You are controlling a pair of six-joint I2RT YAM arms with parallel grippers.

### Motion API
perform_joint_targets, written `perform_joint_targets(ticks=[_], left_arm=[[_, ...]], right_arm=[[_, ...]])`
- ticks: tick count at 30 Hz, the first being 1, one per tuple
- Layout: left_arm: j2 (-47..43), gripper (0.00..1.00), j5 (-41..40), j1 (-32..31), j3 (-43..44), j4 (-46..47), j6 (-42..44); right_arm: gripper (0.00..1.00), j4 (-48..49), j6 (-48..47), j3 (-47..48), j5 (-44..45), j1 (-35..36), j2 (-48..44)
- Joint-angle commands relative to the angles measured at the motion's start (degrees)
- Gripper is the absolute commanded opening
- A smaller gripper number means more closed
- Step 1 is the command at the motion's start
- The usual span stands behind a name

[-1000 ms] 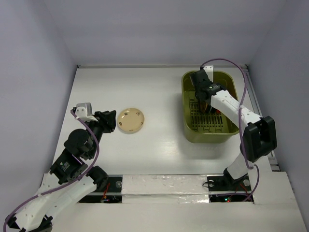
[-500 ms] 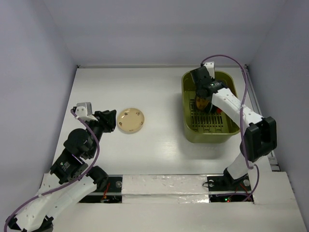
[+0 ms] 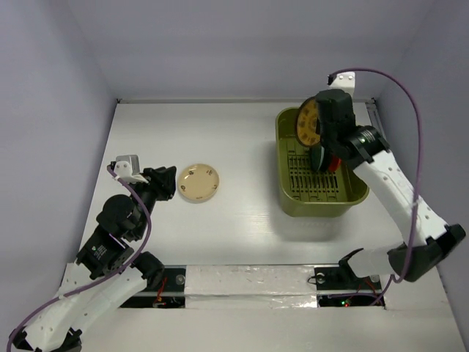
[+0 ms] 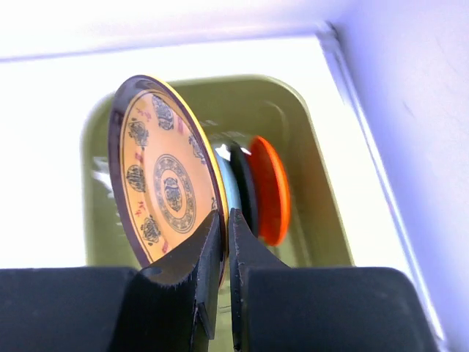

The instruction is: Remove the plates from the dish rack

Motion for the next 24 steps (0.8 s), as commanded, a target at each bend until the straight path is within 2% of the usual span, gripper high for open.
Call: perform_joint_targets(ticks=[1,5,6,9,14,18,24], left_arm=[[0.0,0.32,0.3,0.4,-0.5,3.0,0.5],[-0.1,0.32,0.2,0.9,-0.7,3.2,0.5],[-0.1,0.34,0.2,0.9,-0.7,3.4,0.5],[0.2,0.44,-0.1,0.9,-0.8,3.4,0.5],[0.2,0.58,-0.2,0.9,-0.9,3.6,0.3],[0.4,0.64,-0.3,1.5,-0.9,3.5,0.5],[0.7,0.75,-0.6,1.5,-1.0,3.4,0.5]], right_arm=[[0.01,2.6,1.5,3.4,-3.7,4.8,-5.3],[0.01,9.5,6.9,0.7,-13.4,11.2,-4.9],[0.01,14.4,8.2,-0.3,-18.5,12.1,-4.4],[0.01,21.2,12.6,-1.9,-27.0,15.1,0.8],[0.01,29.3,17.4,-1.4,-32.6,18.8,11.1],[0.01,36.0,22.5,-1.8,-37.1,19.5,17.6],[0.01,38.6,26.1,-1.1,-37.8,20.1,25.9]])
